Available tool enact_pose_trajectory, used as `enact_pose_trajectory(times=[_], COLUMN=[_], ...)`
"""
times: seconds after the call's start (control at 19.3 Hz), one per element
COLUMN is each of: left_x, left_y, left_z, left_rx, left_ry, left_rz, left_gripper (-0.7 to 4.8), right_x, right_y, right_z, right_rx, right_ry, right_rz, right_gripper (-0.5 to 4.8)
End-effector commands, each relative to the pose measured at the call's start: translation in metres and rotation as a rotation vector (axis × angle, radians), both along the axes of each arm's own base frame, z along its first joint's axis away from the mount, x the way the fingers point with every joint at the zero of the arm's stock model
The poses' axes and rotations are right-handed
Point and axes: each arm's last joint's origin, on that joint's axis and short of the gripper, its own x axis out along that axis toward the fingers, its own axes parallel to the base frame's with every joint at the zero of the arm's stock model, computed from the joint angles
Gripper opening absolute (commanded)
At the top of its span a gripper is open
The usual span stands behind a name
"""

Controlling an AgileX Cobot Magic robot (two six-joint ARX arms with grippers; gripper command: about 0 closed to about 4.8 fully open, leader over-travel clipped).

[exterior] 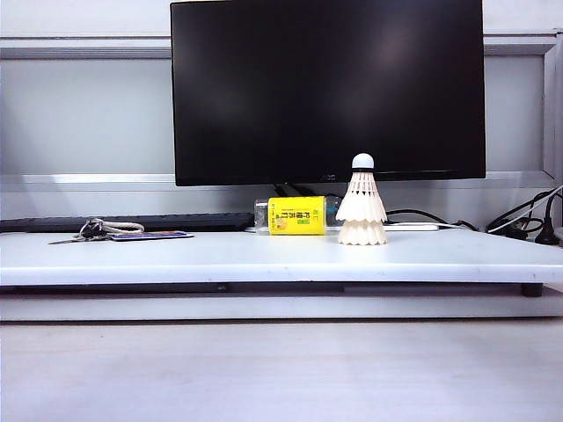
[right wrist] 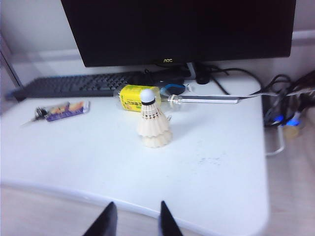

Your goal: Stack the badminton balls on the table vertically.

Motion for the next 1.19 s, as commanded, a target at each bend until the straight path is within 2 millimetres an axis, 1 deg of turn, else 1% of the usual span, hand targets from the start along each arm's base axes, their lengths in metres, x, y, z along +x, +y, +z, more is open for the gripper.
enact_pose_trajectory(times=[0.05,0.1,0.21,0.36,0.57,0.73,0.78,0.83,0.99,1.19], left_x=[0.013,0.016,0.024,0.032,0.039,0.043,0.044,0.044,0.046,0.047], left_y=[-0.005,-0.006,-0.010,-0.013,-0.015,-0.016,-0.017,-0.017,-0.016,-0.016], left_z=[-0.015,-0.019,-0.029,-0.048,-0.076,-0.092,-0.097,-0.100,-0.109,-0.116], left_rx=[-0.060,-0.065,-0.075,-0.058,0.011,0.023,0.025,0.027,0.041,0.066], left_ry=[-0.022,-0.035,-0.081,-0.096,-0.043,-0.015,-0.012,-0.007,0.009,0.020], left_rz=[0.000,0.000,-0.010,-0.010,-0.011,0.006,0.011,0.016,0.056,0.065], left_gripper=[0.48,0.47,0.47,0.47,0.46,0.46,0.26,-0.07,-0.06,-0.06], right_x=[0.009,0.013,0.023,0.035,0.046,0.049,0.049,0.050,0.050,0.051], right_y=[0.002,0.002,0.004,0.006,0.008,0.008,0.009,0.009,0.009,0.009], right_z=[-0.009,-0.014,-0.028,-0.044,-0.068,-0.080,-0.082,-0.084,-0.093,-0.105], right_rx=[0.144,0.161,0.170,0.178,0.151,0.098,0.087,0.086,0.074,0.026], right_ry=[0.031,0.039,0.029,-0.021,-0.044,-0.023,-0.020,-0.015,0.040,0.109], right_rz=[-0.010,-0.010,-0.011,-0.035,-0.034,-0.035,-0.035,-0.036,-0.036,-0.033], right_gripper=[1.15,1.15,0.84,0.82,0.78,0.71,0.71,0.69,0.18,0.08])
